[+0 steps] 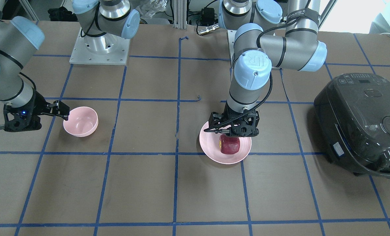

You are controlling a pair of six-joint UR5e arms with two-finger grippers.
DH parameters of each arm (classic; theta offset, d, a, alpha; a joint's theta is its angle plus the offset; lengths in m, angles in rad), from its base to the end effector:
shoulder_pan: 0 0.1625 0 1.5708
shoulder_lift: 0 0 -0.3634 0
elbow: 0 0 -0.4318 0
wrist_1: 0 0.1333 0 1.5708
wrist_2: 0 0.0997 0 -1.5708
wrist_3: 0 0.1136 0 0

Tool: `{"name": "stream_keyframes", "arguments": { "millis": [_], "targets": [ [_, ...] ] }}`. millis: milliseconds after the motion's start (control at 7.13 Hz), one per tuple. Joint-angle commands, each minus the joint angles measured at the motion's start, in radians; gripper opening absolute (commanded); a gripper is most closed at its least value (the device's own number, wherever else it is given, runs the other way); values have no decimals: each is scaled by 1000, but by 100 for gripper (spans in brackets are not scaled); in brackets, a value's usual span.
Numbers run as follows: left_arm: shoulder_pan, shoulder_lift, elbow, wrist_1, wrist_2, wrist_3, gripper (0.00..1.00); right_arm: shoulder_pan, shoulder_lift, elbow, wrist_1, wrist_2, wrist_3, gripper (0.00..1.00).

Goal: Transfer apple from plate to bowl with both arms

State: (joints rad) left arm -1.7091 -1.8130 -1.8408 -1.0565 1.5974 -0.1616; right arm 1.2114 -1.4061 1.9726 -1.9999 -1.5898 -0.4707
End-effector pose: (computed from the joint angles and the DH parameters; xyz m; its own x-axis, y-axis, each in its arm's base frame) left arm -0.2067 -0.5401 0.1903 -0.9994 -0.0234 -0.0259 -0.0232 0.9997 -0.0063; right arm -0.0556 -0.5209 0.1631 -0.9930 -0.1093 -0.0453 -0.1144 0.9848 0.1306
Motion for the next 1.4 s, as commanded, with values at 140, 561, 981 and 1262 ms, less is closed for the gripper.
{"name": "stream_keyframes", "arguments": {
  "millis": [140, 561, 981, 1262],
  "targets": [
    [0, -14, -58, 100, 1, 7, 100, -1, 93, 40, -76, 62, -5, 99],
    [8, -12, -67, 144, 1, 46, 100, -1, 93, 101, -117, 54, -5, 41],
    [11, -69, -66, 200, 1, 45, 100, -1, 90, 91, -115, 47, -2, 0],
    [11, -86, -67, 217, 4, 45, 100, -1, 81, 66, -102, 56, -2, 0]
  ]
}}
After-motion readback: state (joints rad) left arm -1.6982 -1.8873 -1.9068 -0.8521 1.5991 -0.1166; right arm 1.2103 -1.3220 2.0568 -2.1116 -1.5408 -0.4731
